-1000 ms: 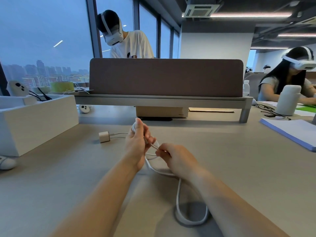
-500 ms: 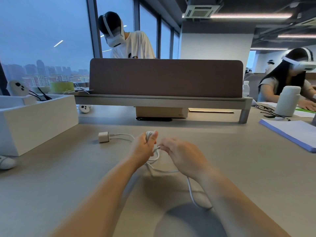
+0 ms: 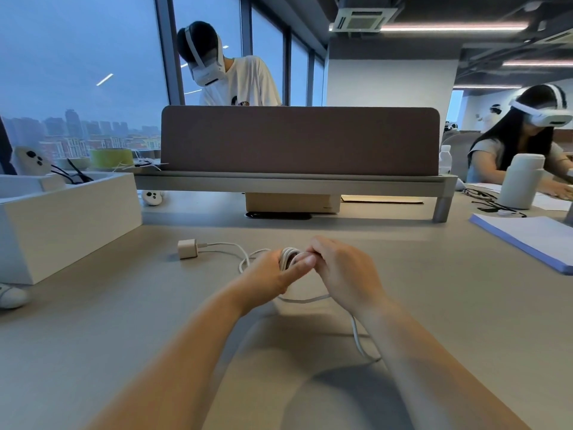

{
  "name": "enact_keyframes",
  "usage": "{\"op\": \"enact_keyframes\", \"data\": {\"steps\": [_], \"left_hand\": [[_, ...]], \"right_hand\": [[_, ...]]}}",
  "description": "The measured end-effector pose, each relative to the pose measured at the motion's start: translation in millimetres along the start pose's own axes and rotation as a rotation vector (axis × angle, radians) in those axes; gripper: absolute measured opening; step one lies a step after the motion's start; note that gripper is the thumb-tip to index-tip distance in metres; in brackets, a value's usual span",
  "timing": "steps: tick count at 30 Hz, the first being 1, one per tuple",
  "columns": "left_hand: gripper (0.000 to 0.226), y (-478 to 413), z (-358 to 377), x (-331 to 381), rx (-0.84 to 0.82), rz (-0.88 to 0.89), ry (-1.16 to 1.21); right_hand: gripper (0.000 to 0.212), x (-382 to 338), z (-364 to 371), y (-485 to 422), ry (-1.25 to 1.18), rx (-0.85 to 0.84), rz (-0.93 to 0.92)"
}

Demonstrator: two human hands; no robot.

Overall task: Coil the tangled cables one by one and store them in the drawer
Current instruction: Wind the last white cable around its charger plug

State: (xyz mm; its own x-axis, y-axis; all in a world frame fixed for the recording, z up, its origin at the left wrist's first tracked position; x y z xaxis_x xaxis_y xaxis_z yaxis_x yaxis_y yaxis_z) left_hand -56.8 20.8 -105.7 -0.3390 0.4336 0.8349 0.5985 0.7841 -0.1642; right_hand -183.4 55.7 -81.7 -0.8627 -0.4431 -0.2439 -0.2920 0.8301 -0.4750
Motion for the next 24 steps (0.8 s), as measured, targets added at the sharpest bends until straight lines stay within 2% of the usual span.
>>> {"op": "enact_keyframes", "data": {"steps": [5, 10, 13, 15, 18, 22, 24], "left_hand": [[0.042, 1.1, -2.6, -2.8, -0.048, 0.023, 0.029], [0.047, 3.2, -2.9, -1.8, -0.078, 0.039, -0.023], [0.047, 2.4, -4.5, -5.7, -0.118, 0.043, -0.021], [0.047, 1.8, -4.9, -8.4, -0.156, 0.051, -0.03], [0.047, 1.2, -4.1, -14.0, -0.186, 0.029, -0.037], [0.043, -0.8, -5.3, -16.4, -0.109, -0.055, -0.019], [0.04, -0.7, -11.3, -16.0, -0.001, -0.084, -0.042]], "right_hand": [[0.02, 0.8, 3.2, -2.1, -0.154, -0.044, -0.018], [0.018, 9.2, 12.8, -2.9, -0.319, -0.187, 0.098], [0.029, 17.5, 13.6, -4.2, -0.399, -0.217, 0.153], [0.031, 20.7, 10.5, -4.2, -0.419, -0.207, 0.132], [0.02, 21.5, 3.2, -4.0, -0.438, -0.157, 0.045], [0.013, 23.5, 1.5, -5.9, -0.395, -0.079, 0.02], [0.022, 26.7, 5.4, -5.8, -0.404, -0.14, 0.069]]}}
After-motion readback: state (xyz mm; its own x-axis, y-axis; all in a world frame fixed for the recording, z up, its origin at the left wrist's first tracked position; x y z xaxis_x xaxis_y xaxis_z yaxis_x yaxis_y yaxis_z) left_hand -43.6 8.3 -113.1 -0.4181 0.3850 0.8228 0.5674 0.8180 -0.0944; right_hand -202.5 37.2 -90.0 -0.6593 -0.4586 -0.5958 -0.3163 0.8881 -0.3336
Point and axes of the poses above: each hand's wrist, its own y-axis away from the middle knuckle, its own z-axis out of the palm, x = y × z, the point moved 5 cm from there along -y, towards the middle knuckle, and after that the axes turned 12 degrees about -x, right-handed, at the moved point
